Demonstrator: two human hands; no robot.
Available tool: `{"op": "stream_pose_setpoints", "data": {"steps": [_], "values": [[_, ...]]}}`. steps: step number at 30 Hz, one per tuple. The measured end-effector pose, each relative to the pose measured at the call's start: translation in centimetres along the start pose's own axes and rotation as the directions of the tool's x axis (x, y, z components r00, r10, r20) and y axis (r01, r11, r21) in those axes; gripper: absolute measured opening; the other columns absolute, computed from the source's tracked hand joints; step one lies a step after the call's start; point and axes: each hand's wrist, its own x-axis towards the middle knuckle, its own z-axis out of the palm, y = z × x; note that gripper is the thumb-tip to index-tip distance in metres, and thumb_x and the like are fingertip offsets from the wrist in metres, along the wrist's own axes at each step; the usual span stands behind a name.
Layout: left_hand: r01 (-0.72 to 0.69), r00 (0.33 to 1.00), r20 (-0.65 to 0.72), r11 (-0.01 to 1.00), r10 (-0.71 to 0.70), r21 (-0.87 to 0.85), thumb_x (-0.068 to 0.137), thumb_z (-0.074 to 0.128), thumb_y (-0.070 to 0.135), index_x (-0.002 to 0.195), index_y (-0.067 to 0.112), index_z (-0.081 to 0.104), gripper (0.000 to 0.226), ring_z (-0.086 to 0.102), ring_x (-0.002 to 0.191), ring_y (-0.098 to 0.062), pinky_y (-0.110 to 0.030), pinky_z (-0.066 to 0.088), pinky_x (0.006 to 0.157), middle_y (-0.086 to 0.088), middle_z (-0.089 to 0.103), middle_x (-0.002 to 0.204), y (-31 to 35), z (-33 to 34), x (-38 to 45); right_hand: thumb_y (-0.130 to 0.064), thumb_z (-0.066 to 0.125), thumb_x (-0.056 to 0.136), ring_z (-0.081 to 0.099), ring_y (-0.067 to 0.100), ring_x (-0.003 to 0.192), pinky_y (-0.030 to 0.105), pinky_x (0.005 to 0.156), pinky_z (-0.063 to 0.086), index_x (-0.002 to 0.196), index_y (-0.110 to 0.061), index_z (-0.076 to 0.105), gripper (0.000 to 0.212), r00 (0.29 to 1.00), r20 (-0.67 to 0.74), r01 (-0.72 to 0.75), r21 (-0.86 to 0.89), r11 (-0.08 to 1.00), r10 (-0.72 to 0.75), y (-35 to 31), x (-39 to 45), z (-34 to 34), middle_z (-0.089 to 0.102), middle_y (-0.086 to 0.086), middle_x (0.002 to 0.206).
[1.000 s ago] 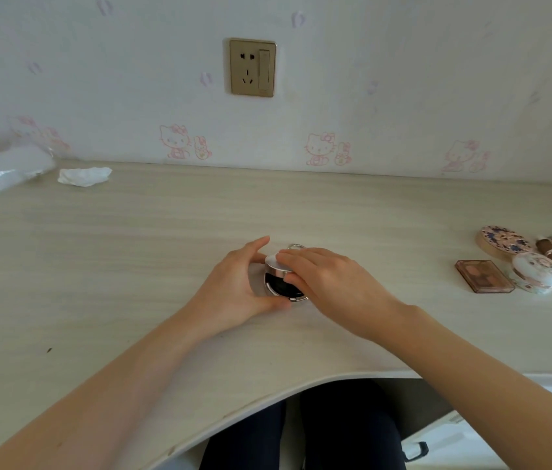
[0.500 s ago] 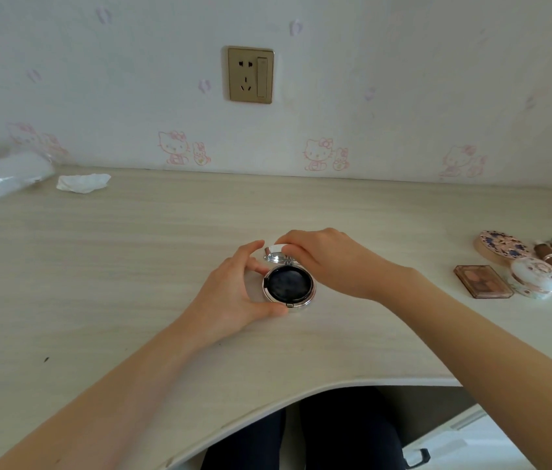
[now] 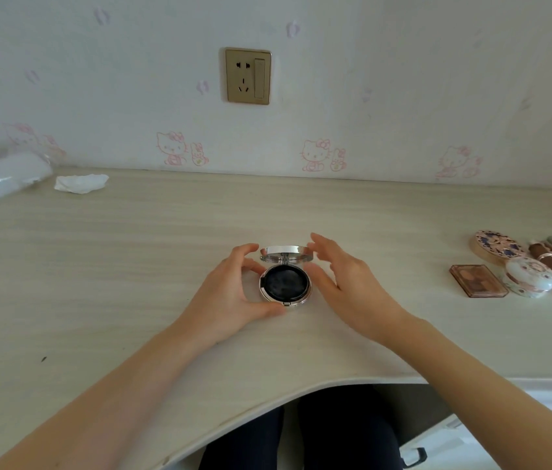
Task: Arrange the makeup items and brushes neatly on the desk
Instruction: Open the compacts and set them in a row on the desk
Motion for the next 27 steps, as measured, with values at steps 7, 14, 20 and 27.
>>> {"op": "stream_pose_setpoints", "data": {"steps": [7, 14, 20, 27], "values": [[0.014, 0.998, -0.057, 1.000, -0.014, 0.014, 0.049, 0.080, 0.063, 0.095, 0.037, 0.037, 0.068, 0.053, 0.098, 0.010, -0.008, 0.038, 0.075, 0.028, 0.060, 0.100, 0.0, 0.1, -0.4, -0.046, 0.054, 0.091, 0.043, 0.014, 0.127, 0.013, 0.092, 0.027, 0.150, -0.015, 0.018, 0.076, 1.000, -0.030, -0.010, -0.126, 0.992, 0.007, 0.2, -2.3, 2.2, 0.049, -0.006, 0.139], [-0.094, 0.995, -0.023, 0.981, 0.099, 0.171, 0.070, 0.072, 0.054, 0.120, 0.027, 0.053, 0.060, 0.050, 0.119, -0.006, -0.027, 0.040, 0.099, 0.013, 0.058, 0.122, 0.2, 0.3, -0.8, -0.041, 0.060, 0.089, 0.054, 0.015, 0.105, 0.029, 0.082, 0.045, 0.127, -0.020, 0.049, 0.045, 0.992, -0.075, 0.084, -0.175, 0.981, -0.098, -1.0, -2.1, 2.4, 0.059, -0.005, 0.110], [-0.110, 0.994, 0.014, 0.940, 0.111, 0.324, 0.085, 0.057, 0.055, 0.144, 0.034, 0.033, 0.067, 0.023, 0.143, -0.010, -0.022, 0.018, 0.112, -0.001, 0.028, 0.155, -0.6, 0.7, -0.2, -0.042, 0.053, 0.093, 0.049, 0.014, 0.114, 0.028, 0.090, 0.042, 0.136, -0.020, 0.044, 0.049, 0.994, -0.034, 0.091, -0.239, 0.967, -0.102, -0.7, -0.9, 2.7, 0.057, -0.005, 0.118], [-0.121, 0.991, 0.000, 0.922, 0.130, 0.367, 0.088, 0.054, 0.053, 0.144, 0.029, 0.034, 0.065, 0.031, 0.139, -0.014, -0.028, 0.028, 0.112, 0.000, 0.038, 0.150, -2.0, -0.1, 3.2, -0.044, 0.043, 0.097, 0.044, 0.011, 0.124, 0.022, 0.098, 0.035, 0.141, -0.022, 0.039, 0.049, 0.993, 0.009, 0.113, -0.311, 0.944, -0.116, -0.6, 3.0, 3.3, 0.052, -0.008, 0.132]]}}
